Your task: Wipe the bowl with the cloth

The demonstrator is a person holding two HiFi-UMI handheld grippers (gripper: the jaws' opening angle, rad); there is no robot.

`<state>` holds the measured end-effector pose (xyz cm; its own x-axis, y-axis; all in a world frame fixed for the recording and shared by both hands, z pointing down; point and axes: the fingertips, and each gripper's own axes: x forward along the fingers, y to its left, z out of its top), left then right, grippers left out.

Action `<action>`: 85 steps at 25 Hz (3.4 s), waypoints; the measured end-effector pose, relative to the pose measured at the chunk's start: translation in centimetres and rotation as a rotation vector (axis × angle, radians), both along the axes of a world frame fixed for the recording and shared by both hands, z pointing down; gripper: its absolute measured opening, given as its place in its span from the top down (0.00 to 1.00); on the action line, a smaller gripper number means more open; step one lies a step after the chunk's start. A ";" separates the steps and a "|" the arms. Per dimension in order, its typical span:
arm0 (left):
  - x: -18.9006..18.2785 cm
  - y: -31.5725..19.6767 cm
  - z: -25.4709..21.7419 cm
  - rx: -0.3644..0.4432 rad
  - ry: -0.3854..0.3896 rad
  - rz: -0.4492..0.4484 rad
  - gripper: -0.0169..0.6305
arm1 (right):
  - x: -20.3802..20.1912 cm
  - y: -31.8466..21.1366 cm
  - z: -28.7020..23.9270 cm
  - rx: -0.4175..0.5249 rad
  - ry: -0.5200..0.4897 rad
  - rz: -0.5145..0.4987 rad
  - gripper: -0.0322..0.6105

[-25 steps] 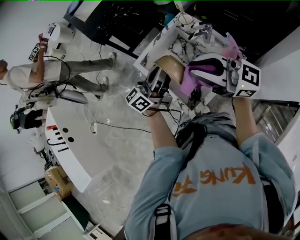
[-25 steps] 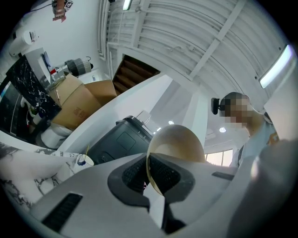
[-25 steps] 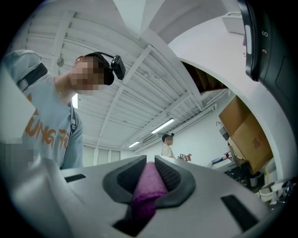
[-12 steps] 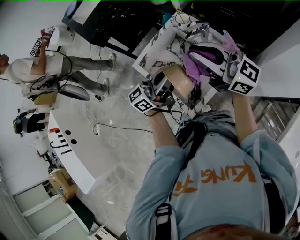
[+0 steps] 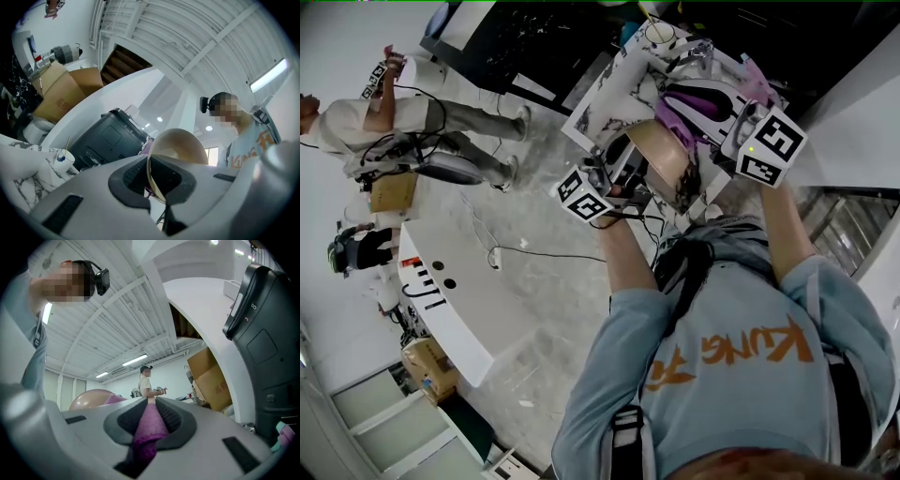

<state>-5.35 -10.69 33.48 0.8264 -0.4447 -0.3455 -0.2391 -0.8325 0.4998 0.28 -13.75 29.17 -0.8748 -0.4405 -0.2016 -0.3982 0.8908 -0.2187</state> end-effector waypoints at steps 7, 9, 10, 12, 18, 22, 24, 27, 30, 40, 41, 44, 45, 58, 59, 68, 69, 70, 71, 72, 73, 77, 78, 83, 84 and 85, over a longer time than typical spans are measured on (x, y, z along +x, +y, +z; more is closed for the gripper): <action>-1.3 -1.3 -0.2 -0.001 0.023 -0.099 0.93 | -1.1 0.0 2.4 -0.012 0.108 -0.011 0.85; -1.6 -1.8 -0.2 -0.005 0.025 -0.131 0.93 | -1.4 0.2 3.2 -0.014 0.144 -0.016 0.85; -1.8 -1.9 -0.2 -0.007 0.020 -0.143 0.93 | -1.6 0.2 3.6 -0.019 0.155 -0.018 0.85; -2.1 -2.1 -0.2 -0.015 -0.009 -0.163 0.93 | -1.8 0.4 4.0 -0.033 0.168 -0.023 0.85; -3.8 -3.3 0.5 -0.066 -0.056 -0.271 0.93 | -1.8 0.9 5.4 -0.044 0.219 -0.047 0.85; -5.0 -4.4 1.8 -0.135 -0.157 -0.362 0.93 | -1.0 0.3 5.9 -0.050 0.248 0.002 0.85; -5.7 -4.9 2.7 -0.178 -0.213 -0.404 0.93 | -0.3 -0.6 6.1 -0.062 0.257 0.052 0.85; -6.7 -5.6 4.0 -0.252 -0.264 -0.461 0.93 | 0.8 -1.7 6.5 -0.088 0.261 0.127 0.85; -7.5 -6.2 5.5 -0.325 -0.336 -0.509 0.93 | 1.4 -2.4 6.7 -0.107 0.264 0.182 0.85; -7.7 -6.5 8.9 -0.450 -0.575 -0.524 0.93 | 3.2 -4.1 7.2 -0.146 0.260 0.311 0.85; -7.6 -6.4 9.3 -0.462 -0.604 -0.517 0.93 | 3.3 -4.1 7.3 -0.152 0.263 0.325 0.85; -7.3 -6.6 10.8 -0.496 -0.687 -0.478 0.93 | 3.5 -4.2 8.0 -0.169 0.284 0.358 0.85; -7.1 -6.7 11.5 -0.507 -0.715 -0.461 0.93 | 3.5 -4.2 8.5 -0.176 0.295 0.367 0.85; -2.3 -10.5 19.8 -0.610 -0.970 -0.179 0.93 | 5.9 -4.7 12.6 -0.302 0.402 0.541 0.85; -1.8 -10.7 20.5 -0.616 -0.985 -0.156 0.93 | 6.2 -4.6 12.9 -0.314 0.408 0.557 0.85; 3.7 -9.7 28.0 -0.640 -1.121 0.104 0.93 | 9.3 -2.8 14.8 -0.395 0.437 0.701 0.85; 4.0 -9.5 28.9 -0.641 -1.140 0.124 0.93 | 9.6 -2.6 14.9 -0.403 0.439 0.713 0.85; 4.3 -9.5 29.6 -0.642 -1.161 0.138 0.93 | 10.0 -2.4 15.1 -0.411 0.440 0.725 0.85; 4.4 -9.4 30.3 -0.643 -1.180 0.147 0.93 | 10.3 -2.2 15.2 -0.417 0.439 0.736 0.85; 4.6 -9.5 30.9 -0.647 -1.194 0.153 0.93 | 10.6 -2.1 15.3 -0.423 0.438 0.746 0.85; 4.7 -9.5 31.6 -0.651 -1.205 0.158 0.93 | 10.9 -2.0 15.4 -0.428 0.437 0.756 0.85; 5.3 -9.2 34.5 -0.649 -1.246 0.194 0.93 | 11.5 -1.4 15.9 -0.448 0.436 0.780 0.85; 5.5 -9.1 35.2 -0.642 -1.256 0.209 0.93 | 11.5 -1.2 16.1 -0.452 0.437 0.782 0.85; 5.9 -9.2 37.7 -0.641 -1.280 0.230 0.93 | 11.4 -0.9 16.6 -0.463 0.443 0.791 0.85; 5.9 -9.2 37.9 -0.635 -1.283 0.227 0.93 | 11.3 -0.8 16.7 -0.466 0.445 0.791 0.85; 5.8 -9.2 38.2 -0.630 -1.287 0.221 0.93 | 11.1 -0.6 16.8 -0.469 0.447 0.789 0.85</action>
